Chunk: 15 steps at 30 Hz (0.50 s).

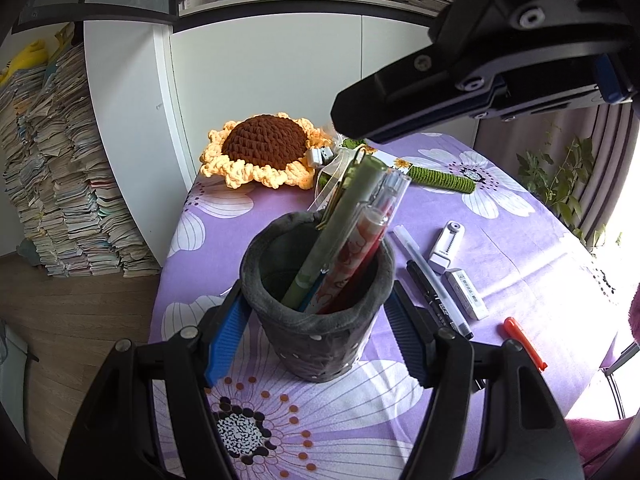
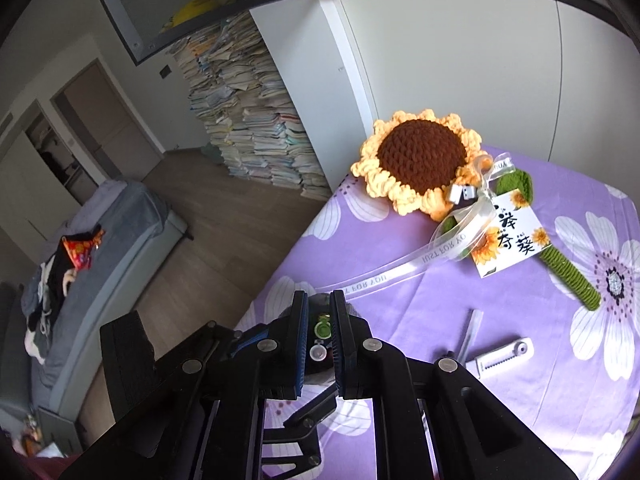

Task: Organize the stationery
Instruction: 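Lift the green highlighter and drop it into the held cup, then grasp the clear pen with the right gripper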

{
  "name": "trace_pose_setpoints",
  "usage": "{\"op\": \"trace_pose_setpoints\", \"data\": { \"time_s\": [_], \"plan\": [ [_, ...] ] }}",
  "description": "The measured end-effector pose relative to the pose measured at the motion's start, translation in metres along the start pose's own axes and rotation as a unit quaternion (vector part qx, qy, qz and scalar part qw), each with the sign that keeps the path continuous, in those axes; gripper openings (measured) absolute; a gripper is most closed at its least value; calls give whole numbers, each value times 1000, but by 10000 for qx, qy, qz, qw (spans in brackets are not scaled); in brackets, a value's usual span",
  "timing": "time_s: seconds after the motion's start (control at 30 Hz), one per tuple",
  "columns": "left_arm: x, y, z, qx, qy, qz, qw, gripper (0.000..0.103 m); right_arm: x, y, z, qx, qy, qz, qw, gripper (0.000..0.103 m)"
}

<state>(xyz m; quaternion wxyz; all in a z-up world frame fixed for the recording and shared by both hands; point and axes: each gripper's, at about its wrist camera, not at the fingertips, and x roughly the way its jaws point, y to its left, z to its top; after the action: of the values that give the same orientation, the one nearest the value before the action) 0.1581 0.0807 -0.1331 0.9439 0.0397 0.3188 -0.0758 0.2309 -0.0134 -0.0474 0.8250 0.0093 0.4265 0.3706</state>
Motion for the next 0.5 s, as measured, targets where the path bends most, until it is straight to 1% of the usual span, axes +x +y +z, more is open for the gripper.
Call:
{"op": "trace_pose_setpoints", "data": {
  "time_s": [0.07, 0.17, 0.23, 0.3, 0.37, 0.5],
  "plan": [
    [0, 0, 0, -2, 3, 2, 10000, 67, -4, -3, 0, 72, -20, 86, 9999, 12],
    [0, 1, 0, -4, 3, 1, 10000, 67, -19, -8, 1, 133, -241, 59, 9996, 12],
    [0, 1, 0, -12, 3, -2, 10000, 67, -30, -15, 1, 174, -364, -83, 9992, 12],
    [-1, 1, -1, -19, -1, -8, 10000, 67, -32, -27, -1, 263, -338, -398, 9983, 13],
    [-1, 1, -1, -17, -1, -2, 10000, 67, -24, -45, -5, 438, -121, -681, 9966, 17],
    [-2, 0, -2, -11, 0, -2, 10000, 67, 17, -90, -16, 946, 599, -1024, 9884, 17]
  ]
}}
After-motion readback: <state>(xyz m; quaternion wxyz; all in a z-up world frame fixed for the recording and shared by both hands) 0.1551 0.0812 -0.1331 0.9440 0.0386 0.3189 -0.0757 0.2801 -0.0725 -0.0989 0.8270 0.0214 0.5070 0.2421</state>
